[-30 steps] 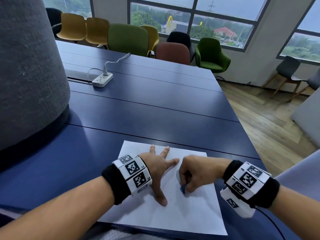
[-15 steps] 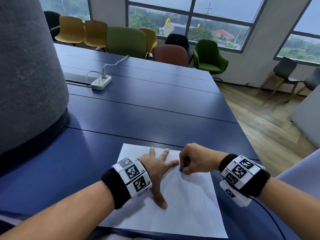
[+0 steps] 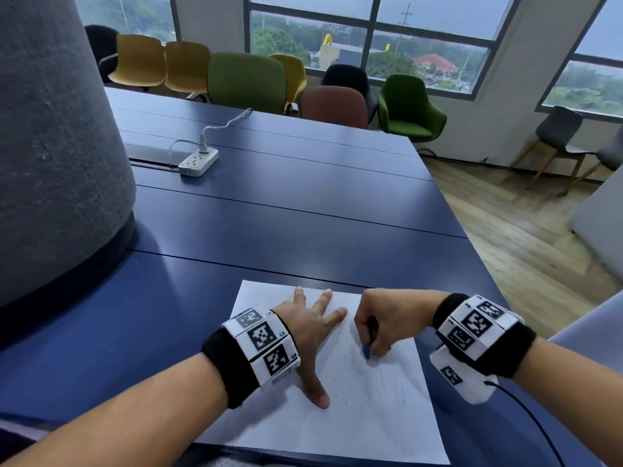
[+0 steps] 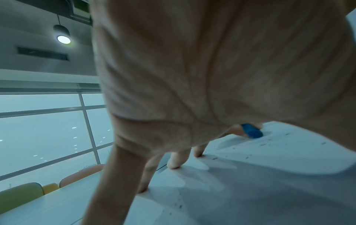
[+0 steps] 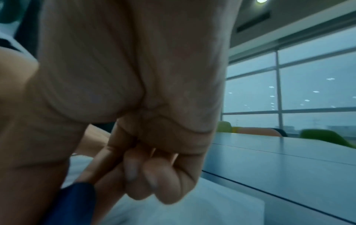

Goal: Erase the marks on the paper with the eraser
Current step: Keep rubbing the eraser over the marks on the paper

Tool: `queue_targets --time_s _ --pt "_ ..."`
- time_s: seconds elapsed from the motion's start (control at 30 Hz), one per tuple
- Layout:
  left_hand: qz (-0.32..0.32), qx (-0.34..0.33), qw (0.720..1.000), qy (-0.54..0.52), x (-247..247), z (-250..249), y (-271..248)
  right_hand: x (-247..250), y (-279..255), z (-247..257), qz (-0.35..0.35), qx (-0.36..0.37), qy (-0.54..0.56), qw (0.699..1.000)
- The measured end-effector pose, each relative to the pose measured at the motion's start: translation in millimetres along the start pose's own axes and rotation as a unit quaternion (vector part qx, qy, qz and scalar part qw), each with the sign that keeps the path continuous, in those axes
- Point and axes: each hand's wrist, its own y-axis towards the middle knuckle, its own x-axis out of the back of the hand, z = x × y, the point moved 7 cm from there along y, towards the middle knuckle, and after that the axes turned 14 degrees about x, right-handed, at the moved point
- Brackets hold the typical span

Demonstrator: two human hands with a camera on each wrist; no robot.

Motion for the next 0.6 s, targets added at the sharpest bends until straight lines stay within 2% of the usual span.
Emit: queue_targets --time_s 0.03,0.07,0.17,0.2,0.23,0.33,0.37,0.53,0.6 --pt "0.001 0.002 1.0 0.001 -0.2 0.0 0.3 2.6 0.8 -2.2 0.005 -0.003 0.0 1.0" --pt "0.002 0.002 1.0 0.001 -0.4 0.2 0.5 10.7 3.0 -7.9 -0.02 -0.009 -0.002 1.0" --pt "0.001 0.0 1.0 0.002 0.3 0.2 0.5 37.5 4.6 -26.7 -0.154 -0.035 -0.008 0.987" --pt "0.002 0.001 1.0 0.004 0.3 0.2 0.4 37.8 4.0 -28.5 -0.171 -0.037 -0.005 0.985" --pt "0.003 0.003 1.0 0.005 0.4 0.1 0.3 33.5 3.6 -26.5 -0.164 -0.032 -0.003 0.986" --pt "0.009 0.006 1.0 0.005 0.3 -0.8 -0.1 11.6 4.6 -11.6 -0.066 -0.01 0.006 0.998" --pt "0.008 0.006 1.0 0.007 0.7 -1.1 -0.1 11.9 4.9 -10.9 -0.054 -0.012 0.002 0.998" --pt "0.004 0.003 1.0 0.014 0.0 -0.4 1.0 35.5 6.0 -26.7 -0.16 -0.036 -0.022 0.986" --pt "0.005 0.006 1.0 0.013 -0.3 -0.2 1.5 23.3 5.8 -20.7 -0.12 -0.02 -0.013 0.993"
